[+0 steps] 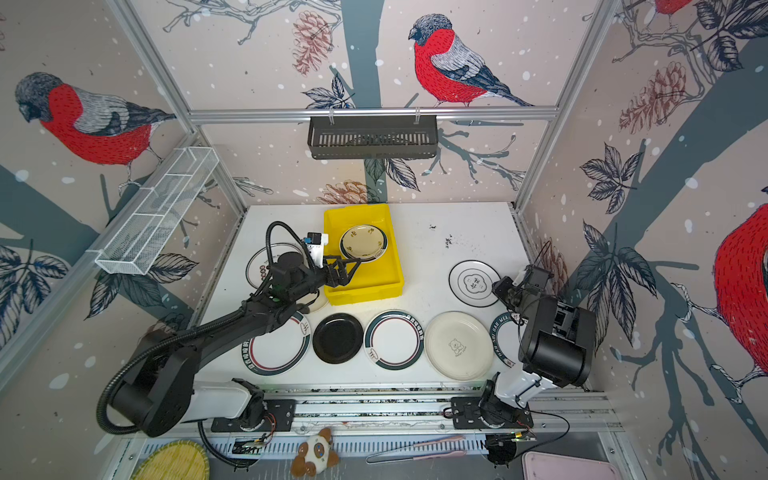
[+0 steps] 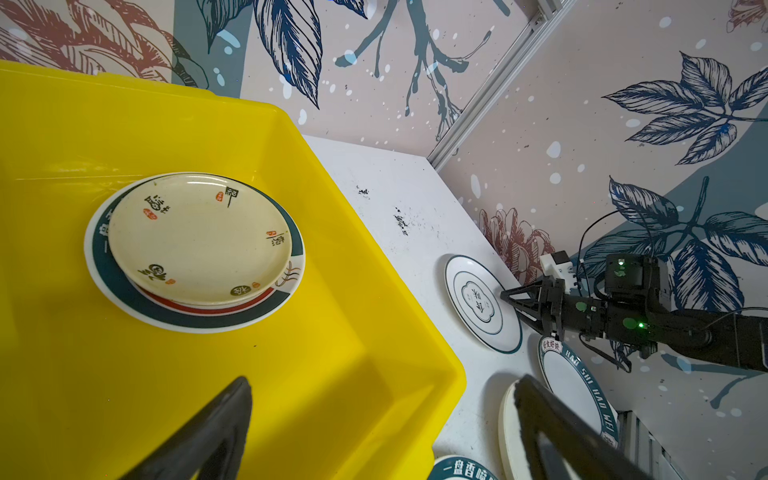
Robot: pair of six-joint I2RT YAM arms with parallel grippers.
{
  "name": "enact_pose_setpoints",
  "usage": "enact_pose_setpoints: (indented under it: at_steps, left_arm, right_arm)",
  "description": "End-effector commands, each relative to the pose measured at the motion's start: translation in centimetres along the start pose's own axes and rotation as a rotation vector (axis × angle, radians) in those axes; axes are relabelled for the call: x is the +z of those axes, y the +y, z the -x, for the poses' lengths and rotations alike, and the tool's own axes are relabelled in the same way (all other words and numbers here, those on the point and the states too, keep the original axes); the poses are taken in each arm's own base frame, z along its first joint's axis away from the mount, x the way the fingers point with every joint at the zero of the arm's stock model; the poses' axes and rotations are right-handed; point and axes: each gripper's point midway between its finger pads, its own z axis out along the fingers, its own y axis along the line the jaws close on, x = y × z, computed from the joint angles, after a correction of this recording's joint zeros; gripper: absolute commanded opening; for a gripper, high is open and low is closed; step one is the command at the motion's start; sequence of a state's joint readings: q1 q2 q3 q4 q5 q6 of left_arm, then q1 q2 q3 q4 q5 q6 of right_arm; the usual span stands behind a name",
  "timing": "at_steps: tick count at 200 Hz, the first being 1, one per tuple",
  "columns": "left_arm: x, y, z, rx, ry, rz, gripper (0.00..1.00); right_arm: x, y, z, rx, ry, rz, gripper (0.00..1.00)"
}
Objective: Place the plates into the plastic bin on the countertop
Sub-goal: 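Move the right gripper to the white teal-rimmed plate and grasp its edge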
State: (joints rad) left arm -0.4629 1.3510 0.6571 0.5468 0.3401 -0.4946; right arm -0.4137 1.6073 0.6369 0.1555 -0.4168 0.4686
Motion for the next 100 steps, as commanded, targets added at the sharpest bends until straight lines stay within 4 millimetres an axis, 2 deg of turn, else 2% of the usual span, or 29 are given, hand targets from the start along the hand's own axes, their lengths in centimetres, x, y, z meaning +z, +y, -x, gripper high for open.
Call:
enact_pose_setpoints:
  at_steps: [1, 69, 100]
  left_arm:
    - [0.0, -1.2, 1.4, 0.016, -0.048, -0.049, 0.98]
    - [0.0, -1.2, 1.5, 0.006, -0.052, -0.047, 0.98]
    - [0.0, -1.1, 1.3, 0.004, -0.04, -0.038, 0.98]
  right_arm:
    - [0.5, -0.4, -1.4, 0.029, 0.044, -0.002, 0.37]
    - [1.1, -0.1, -2.7, 0.033, 0.065, 0.015, 0.22]
    - [1.3, 0.5, -2.9, 0.021, 0.066, 0.028, 0.19]
